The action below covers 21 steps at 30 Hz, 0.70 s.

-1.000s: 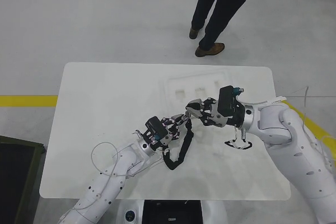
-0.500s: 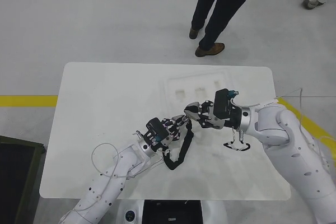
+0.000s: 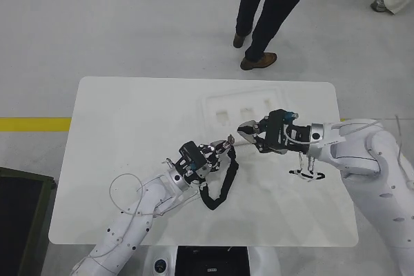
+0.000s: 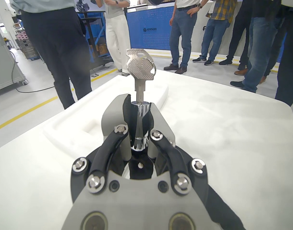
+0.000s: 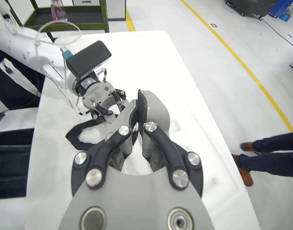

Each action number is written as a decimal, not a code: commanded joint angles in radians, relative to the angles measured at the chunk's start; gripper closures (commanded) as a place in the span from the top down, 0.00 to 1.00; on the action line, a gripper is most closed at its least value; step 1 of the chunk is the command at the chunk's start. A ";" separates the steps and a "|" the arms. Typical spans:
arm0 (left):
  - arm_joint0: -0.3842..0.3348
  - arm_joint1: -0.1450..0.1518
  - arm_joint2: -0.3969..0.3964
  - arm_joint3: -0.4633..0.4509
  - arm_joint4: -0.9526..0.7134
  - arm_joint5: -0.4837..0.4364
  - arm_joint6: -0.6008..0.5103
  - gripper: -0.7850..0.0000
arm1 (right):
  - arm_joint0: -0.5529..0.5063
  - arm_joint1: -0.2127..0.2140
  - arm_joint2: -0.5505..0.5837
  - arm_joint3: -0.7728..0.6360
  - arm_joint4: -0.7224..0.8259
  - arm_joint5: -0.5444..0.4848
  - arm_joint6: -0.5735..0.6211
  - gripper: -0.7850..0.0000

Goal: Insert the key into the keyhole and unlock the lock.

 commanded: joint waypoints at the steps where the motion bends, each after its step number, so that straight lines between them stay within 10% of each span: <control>1: -0.007 0.004 -0.011 -0.003 -0.015 -0.051 -0.020 0.00 | -0.001 0.004 0.009 -0.003 -0.038 -0.022 0.011 0.33; 21: -0.035 0.024 -0.049 -0.045 -0.045 -0.239 -0.116 0.00 | 0.112 0.006 -0.123 -0.017 -0.394 -0.116 -0.117 0.35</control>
